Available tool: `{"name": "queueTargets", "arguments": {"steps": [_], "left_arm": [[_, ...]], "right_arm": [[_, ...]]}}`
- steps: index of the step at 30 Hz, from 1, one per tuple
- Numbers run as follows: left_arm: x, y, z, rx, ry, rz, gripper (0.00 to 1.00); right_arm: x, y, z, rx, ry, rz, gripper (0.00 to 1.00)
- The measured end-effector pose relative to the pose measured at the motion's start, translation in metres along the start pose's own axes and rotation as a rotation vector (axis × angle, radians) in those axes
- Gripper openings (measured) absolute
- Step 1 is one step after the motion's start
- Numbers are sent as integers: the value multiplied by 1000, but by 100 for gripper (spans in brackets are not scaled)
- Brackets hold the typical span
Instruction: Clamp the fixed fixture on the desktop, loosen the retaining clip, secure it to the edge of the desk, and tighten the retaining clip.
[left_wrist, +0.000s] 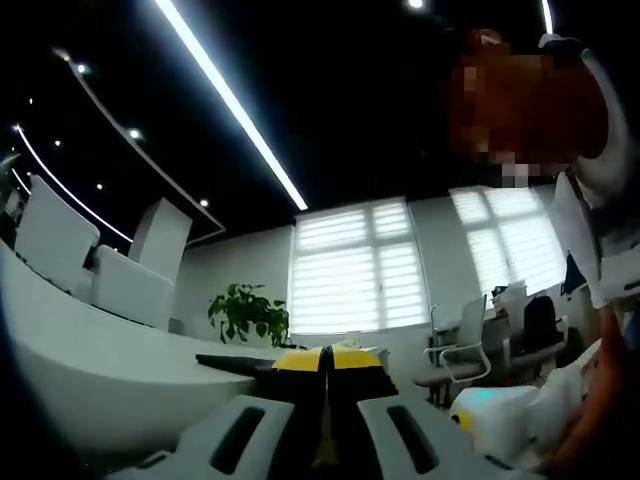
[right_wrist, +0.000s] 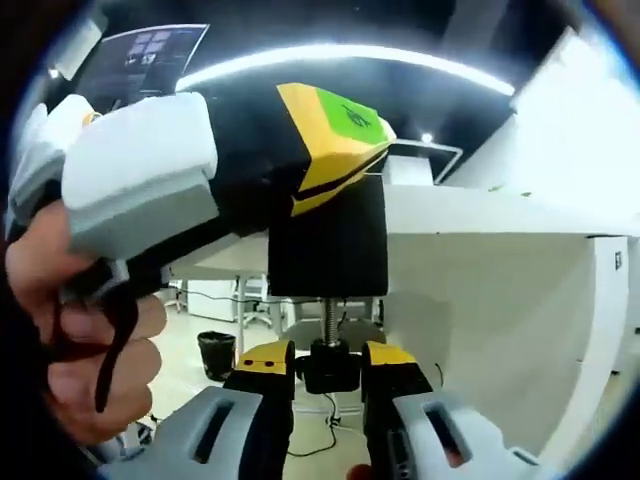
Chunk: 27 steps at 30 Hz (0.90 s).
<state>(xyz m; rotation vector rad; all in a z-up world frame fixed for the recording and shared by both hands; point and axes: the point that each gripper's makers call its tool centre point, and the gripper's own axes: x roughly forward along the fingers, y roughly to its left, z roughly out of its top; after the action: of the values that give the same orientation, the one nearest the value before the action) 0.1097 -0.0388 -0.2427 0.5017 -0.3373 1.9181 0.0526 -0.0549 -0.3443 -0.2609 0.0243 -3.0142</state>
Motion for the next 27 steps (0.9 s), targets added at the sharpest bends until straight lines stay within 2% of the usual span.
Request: {"name": "queueTargets", "arguments": {"steps": [3, 6, 8, 9, 10, 11, 12, 14, 15, 18, 21, 27], "left_arm": [[0, 0, 0, -1, -1, -2, 2], [0, 0, 0, 0, -2, -3, 2], [-1, 0, 0, 1, -5, -4, 2], [-1, 0, 0, 1, -6, -4, 2], [-1, 0, 0, 1, -9, -4, 2], [-1, 0, 0, 1, -9, -4, 2], [-1, 0, 0, 1, -8, -4, 2], [-1, 0, 0, 2, -7, -4, 2], [-1, 0, 0, 2, -5, -4, 2], [-2, 0, 0, 1, -6, -4, 2], [-2, 0, 0, 2, -9, -5, 2], [-2, -1, -1, 6, -5, -7, 2]], "right_arm": [[-1, -1, 1, -10, -18, 31, 24], [-1, 3, 2, 2, -52, 105, 24], [-2, 5, 2, 50, -79, 229, 23], [-2, 4, 2, 64, -80, 251, 23], [-2, 5, 2, 65, -83, 304, 23], [-2, 5, 2, 62, -84, 314, 23], [-3, 8, 2, 91, -85, 378, 23], [-3, 10, 2, 123, -80, 453, 23], [-3, 12, 1, 119, -75, 512, 23], [-2, 14, 1, 137, -50, 621, 23], [1, 15, 0, 131, -38, 668, 23], [-2, 17, -1, 148, -46, 668, 23]]}}
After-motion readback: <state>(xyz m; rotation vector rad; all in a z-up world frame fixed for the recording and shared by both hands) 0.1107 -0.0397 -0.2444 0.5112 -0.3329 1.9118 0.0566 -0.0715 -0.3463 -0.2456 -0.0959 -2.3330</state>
